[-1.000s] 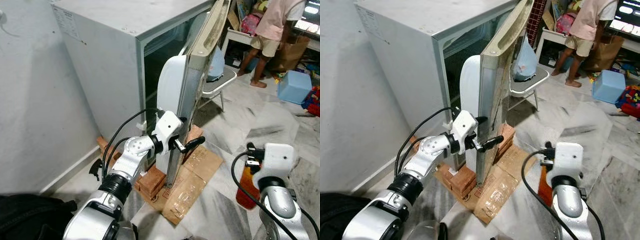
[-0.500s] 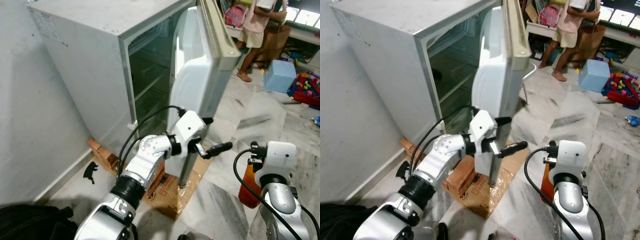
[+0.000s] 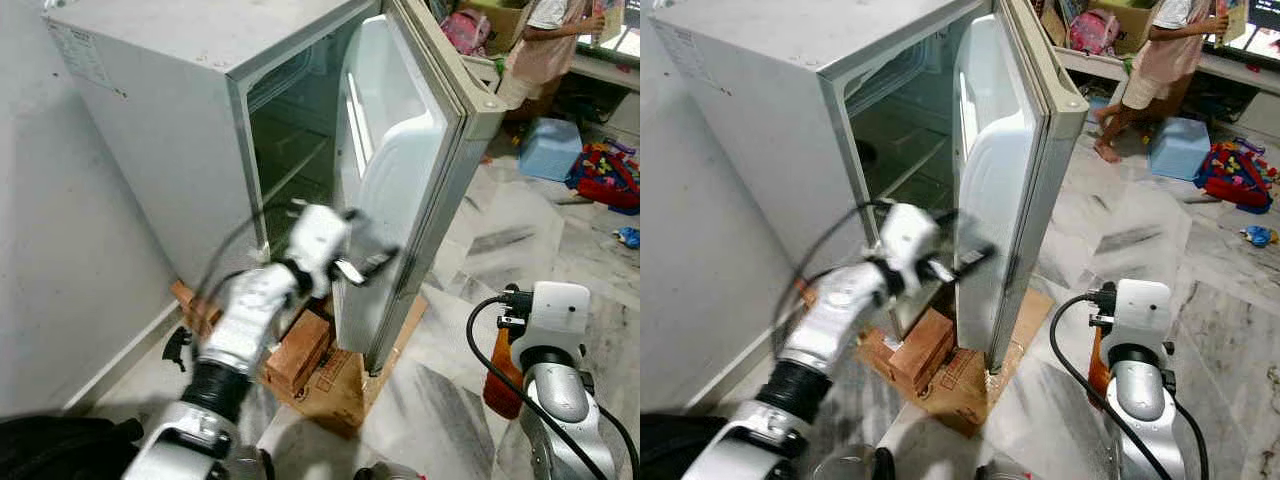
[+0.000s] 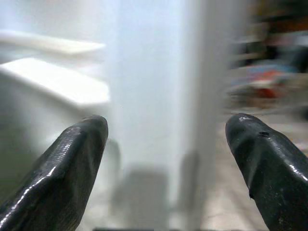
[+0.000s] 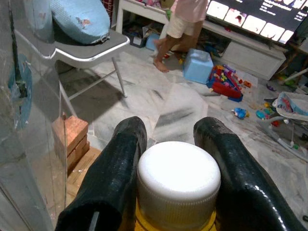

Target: Restocking fridge

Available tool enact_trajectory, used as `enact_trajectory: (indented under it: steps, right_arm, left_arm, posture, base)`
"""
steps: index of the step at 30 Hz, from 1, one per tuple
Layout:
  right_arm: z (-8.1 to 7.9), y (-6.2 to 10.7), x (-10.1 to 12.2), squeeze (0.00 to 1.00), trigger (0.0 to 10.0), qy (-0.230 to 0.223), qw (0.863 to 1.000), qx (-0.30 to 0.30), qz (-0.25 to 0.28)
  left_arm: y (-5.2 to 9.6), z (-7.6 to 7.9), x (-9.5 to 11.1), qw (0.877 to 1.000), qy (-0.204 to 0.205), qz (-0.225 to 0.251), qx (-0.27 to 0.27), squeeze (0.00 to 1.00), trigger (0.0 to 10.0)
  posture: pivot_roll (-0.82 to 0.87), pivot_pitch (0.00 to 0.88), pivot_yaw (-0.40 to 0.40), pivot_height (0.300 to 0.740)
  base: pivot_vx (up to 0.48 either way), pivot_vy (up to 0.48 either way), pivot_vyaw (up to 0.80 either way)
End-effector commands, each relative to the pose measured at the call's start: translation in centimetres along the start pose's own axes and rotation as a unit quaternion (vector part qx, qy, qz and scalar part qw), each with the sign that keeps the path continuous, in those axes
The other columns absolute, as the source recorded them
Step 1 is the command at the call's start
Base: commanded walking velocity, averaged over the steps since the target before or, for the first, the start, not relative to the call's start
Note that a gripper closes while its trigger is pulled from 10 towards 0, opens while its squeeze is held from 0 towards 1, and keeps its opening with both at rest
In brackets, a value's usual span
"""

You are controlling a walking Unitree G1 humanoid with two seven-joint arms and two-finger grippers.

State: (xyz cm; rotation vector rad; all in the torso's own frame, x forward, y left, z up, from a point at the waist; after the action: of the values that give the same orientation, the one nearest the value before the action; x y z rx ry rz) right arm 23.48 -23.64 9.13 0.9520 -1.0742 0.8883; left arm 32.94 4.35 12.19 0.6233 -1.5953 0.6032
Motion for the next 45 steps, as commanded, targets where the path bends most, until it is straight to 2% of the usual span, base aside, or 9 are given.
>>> enact_trajectory:
  steps: [1, 3, 6, 10, 12, 13, 18, 27, 45]
  right_arm:
    - [-0.2, -0.3, 0.7, 0.0, 10.0, 0.0, 1.0, -0.001, 0.016]
    - [-0.5, -0.5, 0.8, 0.0, 10.0, -0.001, 1.0, 0.002, 0.017]
    - [-0.6, -0.9, 1.0, 0.0, 10.0, -0.003, 1.0, 0.004, 0.018]
    - [-0.9, -1.1, 1.1, 0.0, 10.0, -0.008, 1.0, 0.009, 0.021]
    - [-1.0, -1.1, 1.2, 0.0, 10.0, -0.008, 1.0, 0.01, 0.022]
    - [-1.0, -1.1, 1.3, 0.0, 10.0, -0.01, 1.0, 0.009, 0.023]
    - [-0.9, -1.3, 1.8, 0.0, 10.0, -0.021, 0.999, 0.003, 0.031]
    - [-2.1, -1.3, 2.4, 0.0, 10.0, -0.049, 0.998, 0.027, 0.037]
    - [-1.3, -1.3, 2.2, 0.0, 10.0, -0.024, 0.999, 0.007, 0.035]
  left_arm:
    - [0.7, -1.3, -0.9, 0.999, -0.005, -0.019, 0.04, 0.0, 10.0]
    - [1.3, -2.6, -1.5, 0.996, -0.01, -0.034, 0.079, 0.0, 10.0]
    - [1.7, -4.2, -2.5, 0.989, 0.016, -0.058, 0.132, 0.0, 10.0]
    - [1.4, -5.0, -3.1, 0.983, 0.032, -0.076, 0.164, 0.0, 10.0]
    - [0.9, -5.3, -3.3, 0.979, 0.022, -0.091, 0.179, 0.0, 10.0]
    - [0.0, -5.1, -3.2, 0.977, 0.007, -0.108, 0.182, 0.0, 10.0]
    - [-2.1, -4.7, -1.9, 0.977, -0.009, -0.093, 0.189, 0.0, 10.0]
    - [-4.3, -3.0, -0.9, 0.984, 0.018, -0.081, 0.157, 0.0, 10.0]
    - [-5.3, -0.5, -1.4, 0.99, 0.017, -0.083, 0.111, 0.0, 10.0]
  posture:
    - [0.03, 0.0, -0.033, 0.74]
    - [0.03, 0.0, -0.037, 0.74]
    - [0.03, 0.0, -0.039, 0.74]
    - [0.03, 0.0, -0.039, 0.74]
    - [0.03, 0.0, -0.042, 0.74]
    - [0.02, 0.0, -0.039, 0.74]
    - [0.01, 0.0, -0.031, 0.74]
    - [0.01, 0.0, -0.032, 0.74]
    - [0.0, 0.0, -0.036, 0.74]
  base:
    - [0.0, 0.0, 0.0]
    - [0.0, 0.0, 0.0]
    - [0.0, 0.0, 0.0]
    - [0.0, 0.0, 0.0]
    - [0.0, 0.0, 0.0]
    - [0.0, 0.0, 0.0]
    - [0.0, 0.0, 0.0]
    - [0.03, -0.028, 0.0]
    - [0.267, -0.293, 0.0]
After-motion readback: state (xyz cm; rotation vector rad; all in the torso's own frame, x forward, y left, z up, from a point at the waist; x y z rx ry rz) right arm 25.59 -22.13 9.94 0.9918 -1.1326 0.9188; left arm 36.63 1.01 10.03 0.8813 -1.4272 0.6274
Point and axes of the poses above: a point about 5 cm out from each wrist's last joint towards the gripper, its own y axis pointing back from the gripper into the wrist, its own x axis along the axis of the wrist's last joint, z = x × y, the point moved 2 cm from there along -y, pointing out of the wrist towards the gripper, and after that the axes turned 2 degrees about -y, right-handed, at the moved point
